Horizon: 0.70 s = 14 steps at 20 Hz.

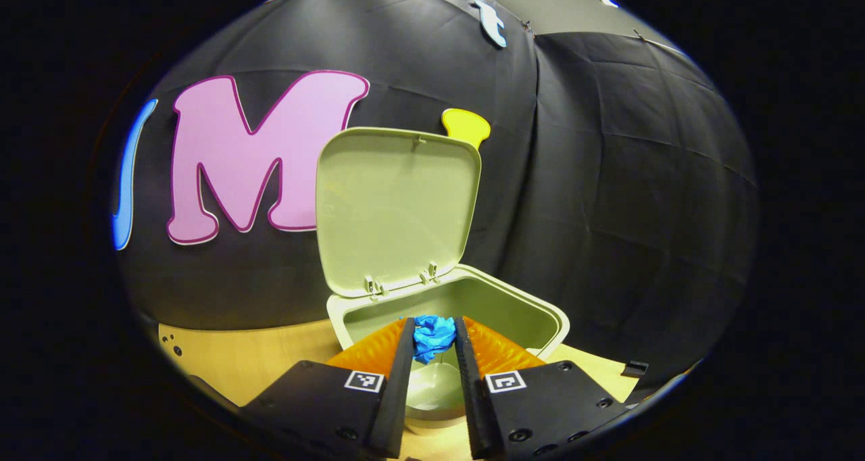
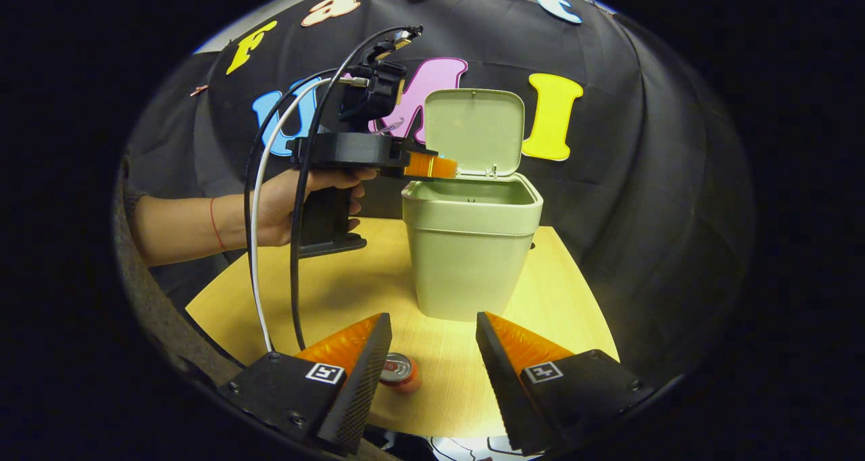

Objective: Press the lid of the desktop garbage bin to open it, pick up the crumpled paper on the desktop and throw it into the bin, then pick up the pop can on the desktop and drop it into the bin, and finally close the garbage bin lid.

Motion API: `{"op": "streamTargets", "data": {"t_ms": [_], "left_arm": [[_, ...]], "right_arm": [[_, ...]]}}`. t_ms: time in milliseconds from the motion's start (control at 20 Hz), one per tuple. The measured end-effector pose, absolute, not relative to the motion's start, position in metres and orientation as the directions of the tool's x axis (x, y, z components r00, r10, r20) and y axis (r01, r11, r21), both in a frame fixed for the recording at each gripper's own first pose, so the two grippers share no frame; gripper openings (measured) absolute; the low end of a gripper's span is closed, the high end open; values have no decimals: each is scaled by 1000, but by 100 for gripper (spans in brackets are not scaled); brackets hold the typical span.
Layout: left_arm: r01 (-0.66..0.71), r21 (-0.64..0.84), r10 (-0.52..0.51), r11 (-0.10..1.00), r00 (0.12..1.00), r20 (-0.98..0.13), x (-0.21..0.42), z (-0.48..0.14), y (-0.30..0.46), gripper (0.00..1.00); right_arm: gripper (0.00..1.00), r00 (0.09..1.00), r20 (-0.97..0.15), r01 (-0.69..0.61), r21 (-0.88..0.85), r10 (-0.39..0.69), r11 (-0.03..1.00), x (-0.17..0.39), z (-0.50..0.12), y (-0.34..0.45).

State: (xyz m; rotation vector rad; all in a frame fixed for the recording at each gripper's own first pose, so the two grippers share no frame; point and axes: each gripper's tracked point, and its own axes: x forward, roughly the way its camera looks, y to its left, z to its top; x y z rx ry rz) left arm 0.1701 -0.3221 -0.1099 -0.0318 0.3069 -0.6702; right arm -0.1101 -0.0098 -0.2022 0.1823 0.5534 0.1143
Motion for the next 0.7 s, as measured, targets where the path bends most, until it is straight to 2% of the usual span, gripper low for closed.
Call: {"op": "streamTargets", "data": {"t_ms": [350,650,700], "left_arm": [[615,-129,-622,778,725,-295,172,-120,-324,52],[600,-143,-616,787,750,-243,168,-104,-310,83],[590,-142,-606,795,761,-229,166,-100,-302,84]], "right_arm": [[81,842,-516,-51,216,158,975,-109,-206,-11],[85,828,-526,-76,236,193,969,-113,-210,-3],[86,824,-528,-86,238,204,967,-115,-211,-1]]}}
